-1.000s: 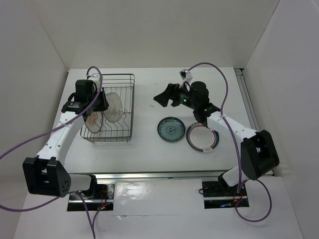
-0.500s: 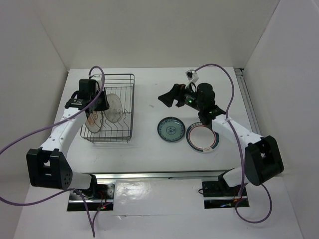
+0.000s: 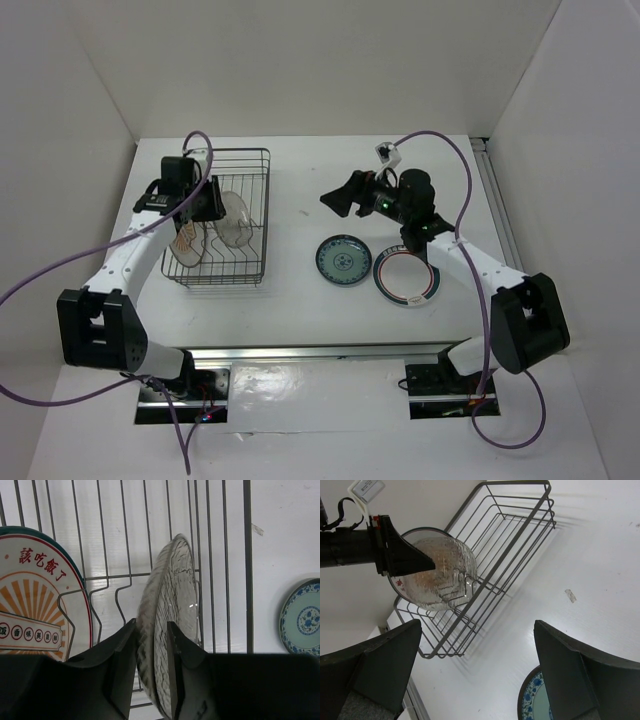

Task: Load the plates into the dish rack

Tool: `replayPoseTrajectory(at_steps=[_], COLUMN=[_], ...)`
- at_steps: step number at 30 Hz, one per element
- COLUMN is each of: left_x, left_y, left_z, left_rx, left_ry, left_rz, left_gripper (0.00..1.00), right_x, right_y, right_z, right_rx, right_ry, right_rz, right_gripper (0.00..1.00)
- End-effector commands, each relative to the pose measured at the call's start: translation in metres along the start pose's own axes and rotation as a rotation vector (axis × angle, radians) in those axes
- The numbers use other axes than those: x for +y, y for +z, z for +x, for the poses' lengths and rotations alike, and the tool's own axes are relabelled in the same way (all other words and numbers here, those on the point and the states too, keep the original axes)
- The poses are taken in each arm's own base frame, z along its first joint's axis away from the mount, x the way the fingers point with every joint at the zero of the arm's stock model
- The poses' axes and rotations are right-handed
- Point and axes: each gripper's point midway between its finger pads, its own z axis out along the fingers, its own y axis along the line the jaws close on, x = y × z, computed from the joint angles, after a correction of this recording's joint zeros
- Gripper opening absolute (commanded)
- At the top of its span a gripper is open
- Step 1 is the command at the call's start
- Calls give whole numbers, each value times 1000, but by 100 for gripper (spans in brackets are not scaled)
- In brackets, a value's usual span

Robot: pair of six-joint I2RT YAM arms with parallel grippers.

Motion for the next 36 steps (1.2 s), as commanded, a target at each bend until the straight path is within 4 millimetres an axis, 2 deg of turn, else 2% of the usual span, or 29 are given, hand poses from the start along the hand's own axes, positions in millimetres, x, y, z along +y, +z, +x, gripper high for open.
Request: replayPoseTrajectory(at_steps=[1, 6, 7, 9, 10, 11, 14, 15, 16, 17, 18, 19, 20, 21, 22, 25, 26, 27, 29, 30, 32, 34, 35, 36], left_x=[-9, -17, -19, -22, -26, -26, -29, -30, -33, -40, -48, -54, -64, -65, -67, -69, -69, -67, -65, -64, -62, -62, -64, -58], left_y=[-5, -15, -19, -26, -38, -42, -60, -79, -82, -92, -106, -116, -118, -125, -135, -136, -133, -128, -122, -109, -106, -106, -111, -110], left_z=[-24, -30, -29, -35, -44, -43, -49, -59, -55, -63, -65, -70, -63, -68, -70, -68, -67, -67, -69, -65, -65, -65, -68, -70], left_rx=[-60, -98, -104, -136, -180, -193, -270, -327, -334, -371, -406, -432, -425, -460, -492, -499, -477, -456, -402, -352, -336, -336, -353, -360], left_ry=[0, 7, 8, 14, 10, 0, -13, -21, -27, -59, -64, -51, -32, -37, -37, -49, -72, -92, -110, -121, -128, -128, -132, -140], left_rz=[41, 77, 88, 106, 115, 118, 126, 140, 161, 194, 239, 281, 345, 362, 372, 388, 388, 374, 352, 349, 348, 348, 354, 334], left_gripper=[42, 97, 100, 100, 100, 100, 100, 100, 100, 100, 100, 100, 100, 100, 100, 100, 100, 100, 100, 100, 100, 100, 100, 100], right_x=[11, -8, -9, -17, -18, -20, -33, -43, -48, -56, -65, -66, -69, -75, -69, -81, -78, -86, -93, -95, -108, -111, -113, -114], right_y=[-5, -10, -10, -12, -15, -17, -39, -59, -69, -80, -92, -108, -116, -129, -144, -179, -193, -205, -229, -237, -261, -270, -278, -279], right_z=[-16, -11, -12, -2, -4, -3, 10, 4, 7, 17, 18, 26, 45, 49, 59, 93, 93, 105, 115, 117, 133, 141, 151, 156], right_rx=[-57, -41, -38, -2, -6, -2, 12, -20, -23, -22, -42, -33, -18, -46, -52, -129, -183, -231, -276, -319, -311, -312, -277, -260], right_ry=[-36, -74, -70, -57, -66, -61, -105, -111, -114, -66, -42, -2, 62, 94, 131, 318, 337, 446, 484, 552, 555, 593, 598, 611], right_rz=[-43, 59, 71, 109, 124, 140, 312, 434, 490, 543, 617, 657, 682, 752, 774, 896, 901, 954, 1019, 1049, 1169, 1229, 1274, 1294], right_gripper=[100, 100, 100, 100, 100, 100, 100, 100, 100, 100, 100, 100, 100, 100, 100, 100, 100, 100, 100, 100, 100, 100, 100, 100])
